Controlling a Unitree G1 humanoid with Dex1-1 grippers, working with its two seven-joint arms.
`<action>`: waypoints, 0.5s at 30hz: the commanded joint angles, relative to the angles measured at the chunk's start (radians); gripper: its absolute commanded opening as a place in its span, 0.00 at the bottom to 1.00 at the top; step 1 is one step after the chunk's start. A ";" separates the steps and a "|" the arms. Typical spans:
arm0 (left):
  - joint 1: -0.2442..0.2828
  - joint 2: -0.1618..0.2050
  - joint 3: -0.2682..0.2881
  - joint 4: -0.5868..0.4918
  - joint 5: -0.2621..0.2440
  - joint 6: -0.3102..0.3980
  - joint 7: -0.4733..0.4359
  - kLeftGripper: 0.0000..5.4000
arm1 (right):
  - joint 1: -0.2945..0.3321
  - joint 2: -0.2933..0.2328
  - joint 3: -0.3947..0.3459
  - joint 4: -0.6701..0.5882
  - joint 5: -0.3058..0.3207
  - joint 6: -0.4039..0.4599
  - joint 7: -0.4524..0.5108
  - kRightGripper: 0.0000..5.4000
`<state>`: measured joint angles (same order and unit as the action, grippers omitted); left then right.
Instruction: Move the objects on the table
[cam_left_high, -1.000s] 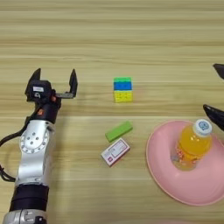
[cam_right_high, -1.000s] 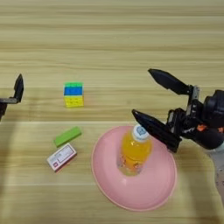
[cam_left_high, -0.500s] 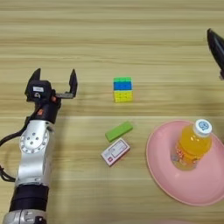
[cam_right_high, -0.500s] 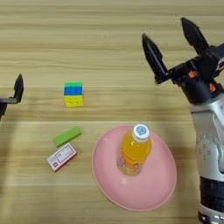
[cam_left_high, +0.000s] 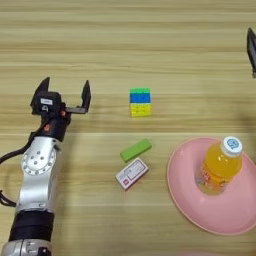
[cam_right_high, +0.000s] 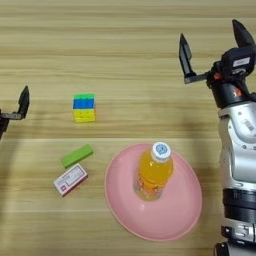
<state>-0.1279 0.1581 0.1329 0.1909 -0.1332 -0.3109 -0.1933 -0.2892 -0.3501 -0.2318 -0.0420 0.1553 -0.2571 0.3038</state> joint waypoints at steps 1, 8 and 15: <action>-0.040 -0.001 -0.018 0.022 0.027 0.040 0.015 1.00 | -0.023 0.006 0.022 0.053 -0.047 -0.048 -0.022 1.00; -0.126 -0.047 -0.080 0.066 0.069 0.060 0.032 1.00 | -0.041 0.011 0.035 0.110 -0.055 -0.085 -0.036 1.00; -0.258 -0.108 -0.137 0.212 0.116 0.042 0.063 1.00 | -0.042 0.018 0.046 0.113 -0.057 -0.091 -0.051 1.00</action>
<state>-0.3282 0.0713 0.0120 0.3375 -0.0441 -0.2694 -0.1529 -0.3120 -0.3392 -0.1901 0.0739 0.1046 -0.3409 0.2643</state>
